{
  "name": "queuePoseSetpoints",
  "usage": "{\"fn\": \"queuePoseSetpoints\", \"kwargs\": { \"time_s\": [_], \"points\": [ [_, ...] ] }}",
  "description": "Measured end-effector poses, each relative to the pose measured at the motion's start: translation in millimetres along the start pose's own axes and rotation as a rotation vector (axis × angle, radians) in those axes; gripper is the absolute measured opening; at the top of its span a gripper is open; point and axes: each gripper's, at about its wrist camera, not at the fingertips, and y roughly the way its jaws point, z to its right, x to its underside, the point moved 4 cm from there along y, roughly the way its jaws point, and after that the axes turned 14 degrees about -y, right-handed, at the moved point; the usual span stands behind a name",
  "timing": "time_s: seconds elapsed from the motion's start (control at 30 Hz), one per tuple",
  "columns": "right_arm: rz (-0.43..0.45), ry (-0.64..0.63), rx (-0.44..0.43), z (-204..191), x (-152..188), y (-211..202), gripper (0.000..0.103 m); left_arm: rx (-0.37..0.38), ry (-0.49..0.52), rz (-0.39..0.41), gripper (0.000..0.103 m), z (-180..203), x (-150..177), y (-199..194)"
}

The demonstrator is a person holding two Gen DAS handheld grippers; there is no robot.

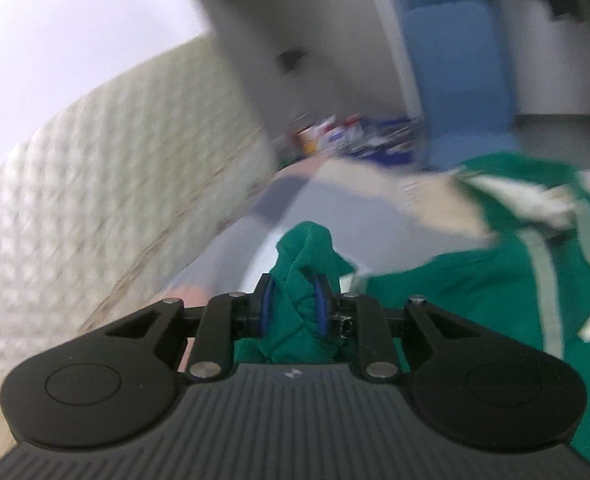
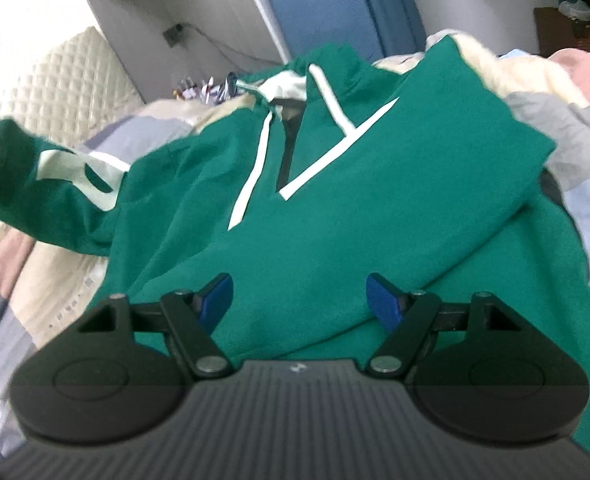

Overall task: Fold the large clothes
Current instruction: 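Grasp the other sleeve cuff with the left gripper and lift it, then fold the held sleeve across the hoodie front with the left gripper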

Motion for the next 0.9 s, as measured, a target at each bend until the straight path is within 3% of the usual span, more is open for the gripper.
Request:
{"fn": "queuePoseSetpoints", "kwargs": {
  "time_s": [0.2, 0.4, 0.5, 0.63, 0.7, 0.73, 0.77, 0.83, 0.9],
  "points": [
    [0.03, 0.045, 0.021, 14.2, 4.9, -18.6, 0.075, 0.264, 0.056, -0.039, 0.024, 108.5, 11.9, -57.6],
    [0.086, 0.088, 0.063, 32.2, 3.6, -36.8, 0.075, 0.485, 0.086, -0.159, 0.024, 212.0, 71.0, -78.1],
    [0.102, 0.085, 0.102, 39.9, 5.1, -41.3, 0.075, 0.535, 0.099, -0.209, 0.024, 245.0, 106.2, -73.2],
    [0.088, 0.107, 0.122, 49.6, 10.7, -38.7, 0.075, 0.564, 0.086, -0.246, 0.025, 259.9, 129.3, -53.5],
    [0.085, 0.12, 0.131, 52.9, 11.5, -35.6, 0.075, 0.578, 0.074, -0.257, 0.03, 259.7, 136.7, -43.6],
    [0.087, 0.12, 0.139, 54.1, 11.5, -34.9, 0.075, 0.584, 0.07, -0.264, 0.039, 252.4, 136.8, -38.5],
    [0.087, 0.118, 0.148, 55.1, 11.3, -34.0, 0.075, 0.604, 0.071, -0.287, 0.057, 251.5, 139.6, -29.5],
    [0.087, 0.115, 0.159, 54.9, 12.2, -33.2, 0.075, 0.642, 0.07, -0.321, 0.068, 247.8, 146.7, -14.4],
    [0.084, 0.112, 0.17, 55.3, 12.5, -31.6, 0.075, 0.662, 0.049, -0.317, 0.073, 234.8, 152.9, -9.1]
  ]
}}
